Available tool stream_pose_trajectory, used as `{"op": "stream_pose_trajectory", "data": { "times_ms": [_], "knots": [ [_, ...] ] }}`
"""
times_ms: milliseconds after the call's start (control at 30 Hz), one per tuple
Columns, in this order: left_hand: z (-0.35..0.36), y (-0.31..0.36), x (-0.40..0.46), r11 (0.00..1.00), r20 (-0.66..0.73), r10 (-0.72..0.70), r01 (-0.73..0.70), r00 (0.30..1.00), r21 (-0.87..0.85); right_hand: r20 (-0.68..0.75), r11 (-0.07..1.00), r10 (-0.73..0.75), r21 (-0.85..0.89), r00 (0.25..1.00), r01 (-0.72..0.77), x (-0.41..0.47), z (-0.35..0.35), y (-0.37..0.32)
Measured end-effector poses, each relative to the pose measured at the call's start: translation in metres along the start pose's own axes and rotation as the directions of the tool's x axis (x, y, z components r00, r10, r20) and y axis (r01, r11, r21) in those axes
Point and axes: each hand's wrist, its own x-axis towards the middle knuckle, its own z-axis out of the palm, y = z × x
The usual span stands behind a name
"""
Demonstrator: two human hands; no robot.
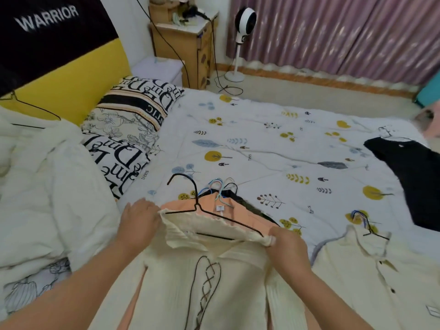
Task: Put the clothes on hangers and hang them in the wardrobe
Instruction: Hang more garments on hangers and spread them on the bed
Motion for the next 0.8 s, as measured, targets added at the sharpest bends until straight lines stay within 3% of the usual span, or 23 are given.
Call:
{"op": "stream_pose_trajectory", "data": {
  "times_ms": [100,267,367,500,800],
  "knots": [
    [-0.049,0.017,-0.014,0.997,0.067,0.076,-0.077,0.995,-0.001,-0.037,0.998,0.0,0.056,0.999,0.002,-0.018,-0.043,0.0],
    [-0.104,0.046,-0.045,0.996,-0.165,0.082,-0.086,0.983,-0.017,-0.062,0.97,0.027,0.245,0.998,-0.011,-0.046,-0.107,0.017],
    [-0.134,0.071,-0.058,0.977,-0.375,0.201,-0.215,0.905,0.005,-0.09,0.958,-0.002,0.287,0.996,0.028,-0.062,-0.147,0.037],
    [-0.178,0.126,-0.079,0.953,-0.517,0.297,-0.285,0.803,0.105,-0.142,0.925,-0.073,0.36,0.987,0.12,-0.086,-0.203,0.077],
    [-0.231,0.275,-0.136,0.977,-0.639,0.172,-0.215,0.75,0.01,-0.28,0.928,-0.164,0.282,0.946,0.244,-0.127,-0.315,0.205]
  ]
}}
